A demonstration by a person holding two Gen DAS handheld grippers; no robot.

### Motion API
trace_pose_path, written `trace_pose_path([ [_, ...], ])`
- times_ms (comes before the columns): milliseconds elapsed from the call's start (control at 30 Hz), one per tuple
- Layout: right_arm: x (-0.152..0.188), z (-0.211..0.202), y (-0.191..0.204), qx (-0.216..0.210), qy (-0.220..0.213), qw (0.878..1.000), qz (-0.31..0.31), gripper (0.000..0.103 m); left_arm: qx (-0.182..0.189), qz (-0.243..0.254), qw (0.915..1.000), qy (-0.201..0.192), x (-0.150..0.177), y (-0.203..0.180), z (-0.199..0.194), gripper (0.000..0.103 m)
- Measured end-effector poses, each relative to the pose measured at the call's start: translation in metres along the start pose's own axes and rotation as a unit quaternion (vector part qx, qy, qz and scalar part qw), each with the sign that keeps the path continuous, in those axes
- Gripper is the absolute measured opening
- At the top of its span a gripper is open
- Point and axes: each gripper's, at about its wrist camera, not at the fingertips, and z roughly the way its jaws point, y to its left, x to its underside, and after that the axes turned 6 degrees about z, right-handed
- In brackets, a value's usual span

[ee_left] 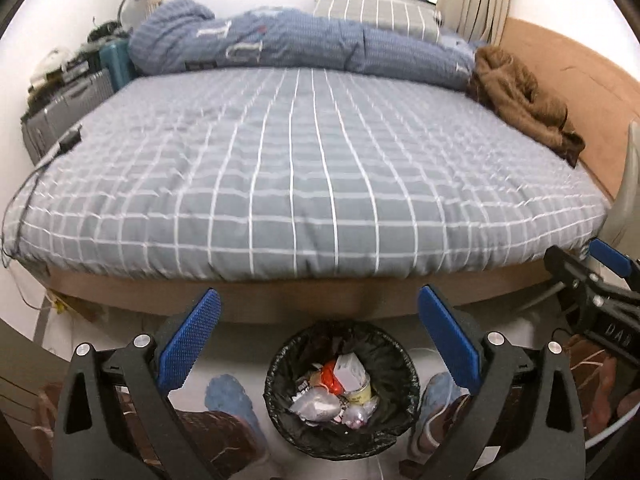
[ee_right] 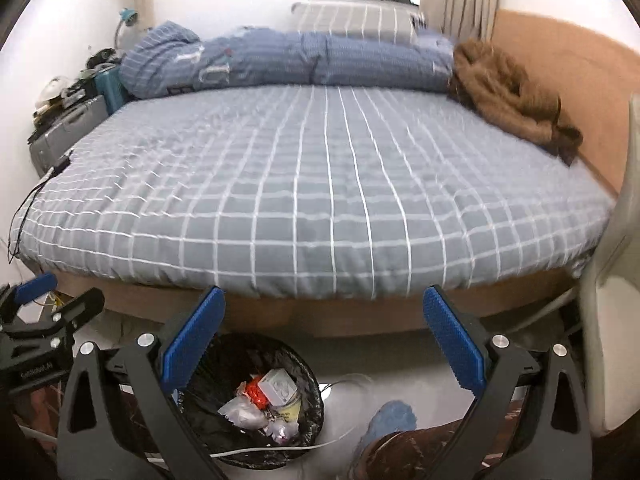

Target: Collect trash

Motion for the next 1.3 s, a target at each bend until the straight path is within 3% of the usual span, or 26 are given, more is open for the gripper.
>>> trace_pose_path([
  [200,-0.002,-0.043,0.003,-0.003,-0.023,1.0,-0.008,0.095,0.01,0.0,0.9998,-0.017,-0.003,-0.001,-0.04,0.097],
  [400,0.005,-0.059,0.002,-0.006,-0.025,1.0,0.0,0.095,0.021,0.002,0.9994,-0.026,0.004,-0.004,-0.063,0.097],
  [1300,0.012,-0.048,-0.002,-0.007,-0.014,1.0,0.011,0.095,0.0,-0.001,0.9995,-0.03,0.008,-0.003,-0.061,0.097],
])
